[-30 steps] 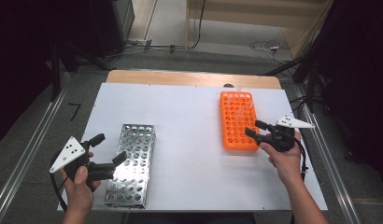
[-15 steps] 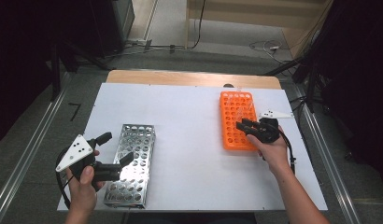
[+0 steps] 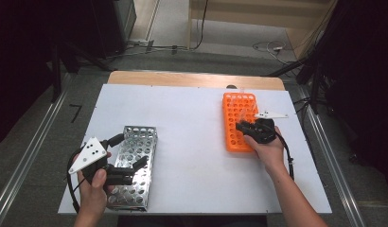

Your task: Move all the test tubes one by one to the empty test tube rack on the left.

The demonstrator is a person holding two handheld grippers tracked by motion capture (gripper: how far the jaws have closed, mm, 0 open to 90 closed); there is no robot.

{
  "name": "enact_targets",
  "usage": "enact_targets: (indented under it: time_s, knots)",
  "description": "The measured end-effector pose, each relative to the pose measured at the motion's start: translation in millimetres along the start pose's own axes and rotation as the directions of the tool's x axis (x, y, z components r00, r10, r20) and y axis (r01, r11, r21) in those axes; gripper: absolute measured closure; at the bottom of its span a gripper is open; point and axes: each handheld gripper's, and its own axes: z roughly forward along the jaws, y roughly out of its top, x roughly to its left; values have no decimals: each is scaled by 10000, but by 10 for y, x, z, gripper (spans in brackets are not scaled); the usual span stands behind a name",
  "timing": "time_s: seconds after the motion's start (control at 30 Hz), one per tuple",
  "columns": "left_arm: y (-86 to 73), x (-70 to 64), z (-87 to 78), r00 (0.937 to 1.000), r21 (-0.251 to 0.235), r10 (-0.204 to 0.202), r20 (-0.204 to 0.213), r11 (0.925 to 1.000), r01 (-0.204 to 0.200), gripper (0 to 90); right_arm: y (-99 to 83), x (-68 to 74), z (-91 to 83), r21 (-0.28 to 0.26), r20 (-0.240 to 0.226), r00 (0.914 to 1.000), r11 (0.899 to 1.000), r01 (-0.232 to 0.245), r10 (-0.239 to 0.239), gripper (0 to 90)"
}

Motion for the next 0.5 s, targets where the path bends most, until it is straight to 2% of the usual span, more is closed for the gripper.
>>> enact_targets:
  time_s: [0.07,0.23,0.33,0.5]
  knots:
    - [14,-62,63,10000,179,24,88,9998,-26,0,8,28,9,44,305,9993,9998,196,-197,709]
    - [41,-144,145,9996,359,114,270,9993,-123,0,18,70,19,63,808,9961,9994,350,-354,741]
    - [66,-203,201,9990,366,154,431,9992,-170,0,18,74,12,-16,837,9957,9992,403,-400,741]
    - [119,-282,309,9969,358,217,758,9991,-245,0,57,58,-94,-858,654,9975,9958,314,-258,742]
